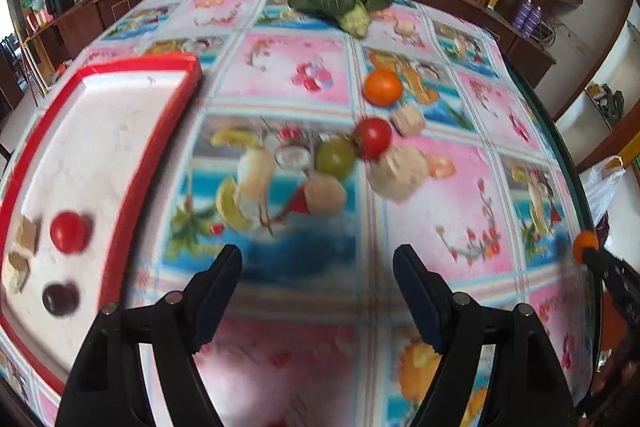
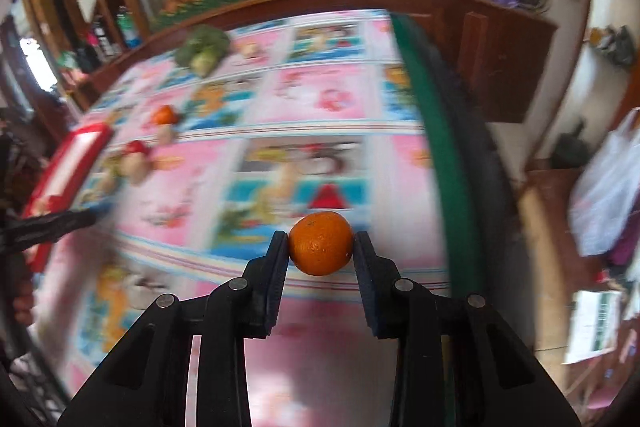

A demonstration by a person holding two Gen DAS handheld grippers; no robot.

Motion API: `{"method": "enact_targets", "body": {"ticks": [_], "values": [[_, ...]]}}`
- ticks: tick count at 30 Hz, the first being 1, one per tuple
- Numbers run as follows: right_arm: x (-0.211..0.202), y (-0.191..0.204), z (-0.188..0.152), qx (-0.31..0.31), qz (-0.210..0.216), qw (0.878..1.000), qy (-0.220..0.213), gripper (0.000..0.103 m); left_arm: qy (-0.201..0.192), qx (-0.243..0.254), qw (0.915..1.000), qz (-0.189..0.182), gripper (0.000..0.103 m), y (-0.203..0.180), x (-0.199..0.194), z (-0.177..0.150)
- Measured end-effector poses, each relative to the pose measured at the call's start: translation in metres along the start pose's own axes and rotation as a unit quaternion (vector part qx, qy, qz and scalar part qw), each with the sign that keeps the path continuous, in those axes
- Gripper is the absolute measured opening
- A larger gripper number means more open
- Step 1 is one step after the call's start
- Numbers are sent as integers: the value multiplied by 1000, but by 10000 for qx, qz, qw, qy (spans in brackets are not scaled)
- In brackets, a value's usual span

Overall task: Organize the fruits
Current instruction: 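Grasp the orange with the right tool while the left tool grasps a round cork piece, then carry the orange and cork piece into the tray with both tools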

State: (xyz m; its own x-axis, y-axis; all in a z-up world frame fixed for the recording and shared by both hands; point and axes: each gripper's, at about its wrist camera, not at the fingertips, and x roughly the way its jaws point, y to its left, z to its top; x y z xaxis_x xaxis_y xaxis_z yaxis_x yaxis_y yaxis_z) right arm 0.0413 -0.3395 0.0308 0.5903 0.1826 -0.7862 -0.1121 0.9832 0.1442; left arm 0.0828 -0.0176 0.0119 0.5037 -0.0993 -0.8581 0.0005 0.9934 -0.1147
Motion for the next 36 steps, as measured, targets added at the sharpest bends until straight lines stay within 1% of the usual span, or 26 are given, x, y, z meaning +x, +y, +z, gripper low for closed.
{"method": "enact_targets", "body": {"ticks": [2,5,7,8,9,10,11,12,13,14,22,30,36], "values": [[4,14,-1,-35,248,9997,58,33,-65,55,9999,74,80,3,7,9],[11,31,0,-143,413,9990,119,33,-49,174,9998,91,79,1,18,15],[16,43,0,-230,469,9985,169,33,-27,269,9996,78,73,-4,24,16],[18,48,-1,-262,497,9982,191,33,5,291,9996,58,65,-6,28,17],[20,51,0,-286,520,9980,218,33,57,289,9996,30,60,-6,31,16],[22,54,-1,-308,535,9978,246,33,-61,306,9995,71,56,-7,30,16],[23,57,-1,-318,548,9977,259,33,-89,340,9994,13,48,-8,30,16],[24,60,-3,-329,563,9975,271,33,-138,373,9992,40,40,-8,30,15],[24,62,-3,-334,569,9974,278,33,-158,388,9991,30,37,-8,29,15],[25,62,-3,-330,578,9974,280,33,-176,399,9990,-49,29,-7,29,15],[26,79,-8,-360,659,9965,355,33,-77,331,9989,-325,29,0,18,1],[27,101,-17,-359,741,9959,384,33,158,393,9969,-666,29,5,-6,-33],[27,116,-26,-370,710,9958,442,33,184,416,9951,-880,29,11,-22,-49]]}}
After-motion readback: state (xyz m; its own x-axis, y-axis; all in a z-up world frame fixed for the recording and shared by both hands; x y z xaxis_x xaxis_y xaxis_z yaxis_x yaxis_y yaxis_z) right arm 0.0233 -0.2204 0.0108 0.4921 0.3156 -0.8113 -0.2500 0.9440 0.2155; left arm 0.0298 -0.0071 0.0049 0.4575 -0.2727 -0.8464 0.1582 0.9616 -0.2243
